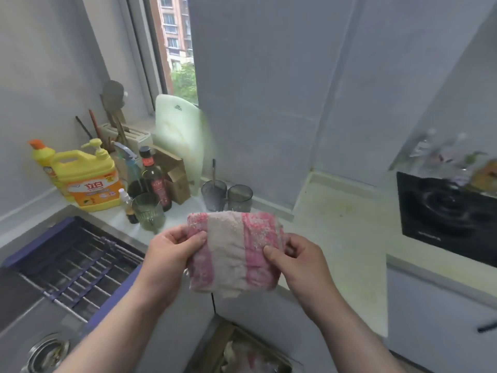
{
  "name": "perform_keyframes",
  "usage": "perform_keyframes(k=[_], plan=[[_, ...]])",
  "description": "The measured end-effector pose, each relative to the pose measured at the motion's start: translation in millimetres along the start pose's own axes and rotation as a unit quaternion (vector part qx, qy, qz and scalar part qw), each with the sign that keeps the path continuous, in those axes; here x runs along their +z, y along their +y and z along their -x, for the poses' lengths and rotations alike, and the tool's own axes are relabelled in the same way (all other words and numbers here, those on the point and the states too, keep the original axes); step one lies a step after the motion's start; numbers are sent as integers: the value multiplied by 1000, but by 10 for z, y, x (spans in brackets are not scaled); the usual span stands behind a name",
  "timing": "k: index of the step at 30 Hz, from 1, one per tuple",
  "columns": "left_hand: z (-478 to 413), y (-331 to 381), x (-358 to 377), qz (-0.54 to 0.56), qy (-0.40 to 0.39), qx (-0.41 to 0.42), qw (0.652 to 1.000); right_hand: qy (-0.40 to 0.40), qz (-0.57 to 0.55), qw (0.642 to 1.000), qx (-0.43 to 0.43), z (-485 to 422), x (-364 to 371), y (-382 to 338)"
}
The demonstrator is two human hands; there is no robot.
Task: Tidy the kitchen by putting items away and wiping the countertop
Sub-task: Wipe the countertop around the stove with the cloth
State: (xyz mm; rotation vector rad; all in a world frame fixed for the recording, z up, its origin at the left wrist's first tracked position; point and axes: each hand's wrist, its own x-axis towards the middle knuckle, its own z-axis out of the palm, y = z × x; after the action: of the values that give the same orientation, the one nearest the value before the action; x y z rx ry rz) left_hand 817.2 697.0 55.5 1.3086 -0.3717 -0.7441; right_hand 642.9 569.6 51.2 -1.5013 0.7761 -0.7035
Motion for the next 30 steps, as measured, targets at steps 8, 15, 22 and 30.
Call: perform_keyframes(k=[8,15,22,30], plan=[[689,20,1176,-33,-130,34,990,121,-14,992,-30,881,-1236,-202],[1396,-103,2000,-79,-199,84,973,211,-38,976,-49,1652,-2116,-331],[1923,-216,2679,-102,-288,96,947,272,-26,960,-60,2488,-2825,-515],[2291,-384,3595,-81,-372,62,923,364,4,929,-66,3043,-3487,-631]])
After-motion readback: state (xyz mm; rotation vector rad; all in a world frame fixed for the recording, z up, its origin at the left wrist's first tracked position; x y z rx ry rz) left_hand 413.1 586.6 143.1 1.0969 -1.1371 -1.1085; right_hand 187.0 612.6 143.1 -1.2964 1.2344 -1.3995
